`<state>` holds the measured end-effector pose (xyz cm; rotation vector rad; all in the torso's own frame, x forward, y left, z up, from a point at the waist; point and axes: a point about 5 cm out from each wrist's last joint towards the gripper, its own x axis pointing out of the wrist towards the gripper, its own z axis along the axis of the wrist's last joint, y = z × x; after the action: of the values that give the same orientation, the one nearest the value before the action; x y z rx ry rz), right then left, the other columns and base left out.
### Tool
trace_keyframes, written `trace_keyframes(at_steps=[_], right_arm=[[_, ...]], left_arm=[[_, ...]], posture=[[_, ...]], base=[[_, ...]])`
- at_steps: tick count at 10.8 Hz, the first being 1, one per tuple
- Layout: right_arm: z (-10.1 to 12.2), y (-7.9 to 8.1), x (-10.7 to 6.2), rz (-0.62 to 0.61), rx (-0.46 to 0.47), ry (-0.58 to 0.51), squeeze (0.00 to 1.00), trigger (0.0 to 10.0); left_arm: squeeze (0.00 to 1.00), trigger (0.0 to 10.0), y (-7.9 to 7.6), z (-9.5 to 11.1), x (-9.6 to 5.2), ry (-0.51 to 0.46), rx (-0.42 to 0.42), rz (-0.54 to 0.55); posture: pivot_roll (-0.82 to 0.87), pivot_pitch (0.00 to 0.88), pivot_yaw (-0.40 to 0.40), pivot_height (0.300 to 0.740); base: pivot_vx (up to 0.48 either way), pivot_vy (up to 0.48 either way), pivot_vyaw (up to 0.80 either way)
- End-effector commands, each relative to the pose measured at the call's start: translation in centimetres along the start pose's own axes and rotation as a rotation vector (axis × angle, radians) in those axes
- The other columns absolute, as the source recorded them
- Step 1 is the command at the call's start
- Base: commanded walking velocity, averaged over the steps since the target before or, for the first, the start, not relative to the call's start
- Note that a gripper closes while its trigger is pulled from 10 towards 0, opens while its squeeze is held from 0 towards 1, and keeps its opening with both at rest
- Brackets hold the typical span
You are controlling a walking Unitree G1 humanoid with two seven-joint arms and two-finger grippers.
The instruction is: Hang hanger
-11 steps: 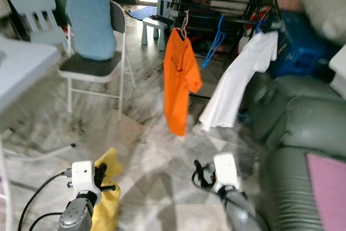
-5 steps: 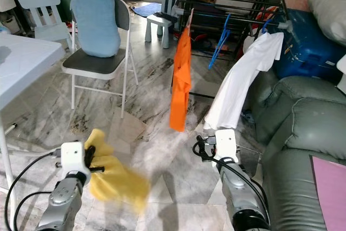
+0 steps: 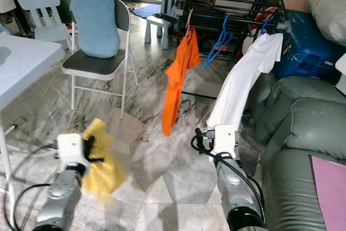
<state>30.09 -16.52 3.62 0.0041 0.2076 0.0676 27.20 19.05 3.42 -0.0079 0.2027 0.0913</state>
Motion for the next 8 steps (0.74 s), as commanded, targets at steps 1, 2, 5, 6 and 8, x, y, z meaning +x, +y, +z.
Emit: trace_keyframes(at_steps=[1, 2, 5, 6, 8], right_arm=[[0.5, 0.5, 0.2, 0.016, -0.003, -0.019, 0.00, 10.0], [0.3, 0.8, -0.1, 0.019, 0.005, -0.020, 0.00, 10.0], [-2.1, 1.4, -2.0, 0.045, -0.028, 0.032, 0.00, 10.0], [-1.7, 1.2, -1.6, 0.052, -0.046, 0.025, 0.00, 10.0], [0.3, -0.6, -0.5, -0.016, -0.102, -0.003, 0.00, 10.0]], left_arm=[[0.00, 10.0, -0.2, 0.6, -0.1, -0.026, 0.012, -0.017], [0.00, 10.0, -0.1, 0.6, -0.4, -0.026, 0.022, -0.031], [0.00, 10.0, 0.6, -1.1, -2.6, 0.037, 0.082, -0.105], [0.00, 10.0, 0.2, 0.1, -2.3, 0.011, 0.074, -0.114], [0.00, 10.0, -2.0, 1.7, -1.5, -0.025, 0.037, -0.179]], posture=[[-0.07, 0.000, -0.059, 0.740], [-0.07, 0.000, -0.050, 0.740], [-0.09, 0.000, -0.047, 0.740], [-0.09, 0.000, -0.051, 0.740], [-0.11, 0.000, -0.024, 0.740]], base=[[0.000, 0.000, 0.00], [0.000, 0.000, 0.00], [0.000, 0.000, 0.00], [0.000, 0.000, 0.00], [0.000, 0.000, 0.00]])
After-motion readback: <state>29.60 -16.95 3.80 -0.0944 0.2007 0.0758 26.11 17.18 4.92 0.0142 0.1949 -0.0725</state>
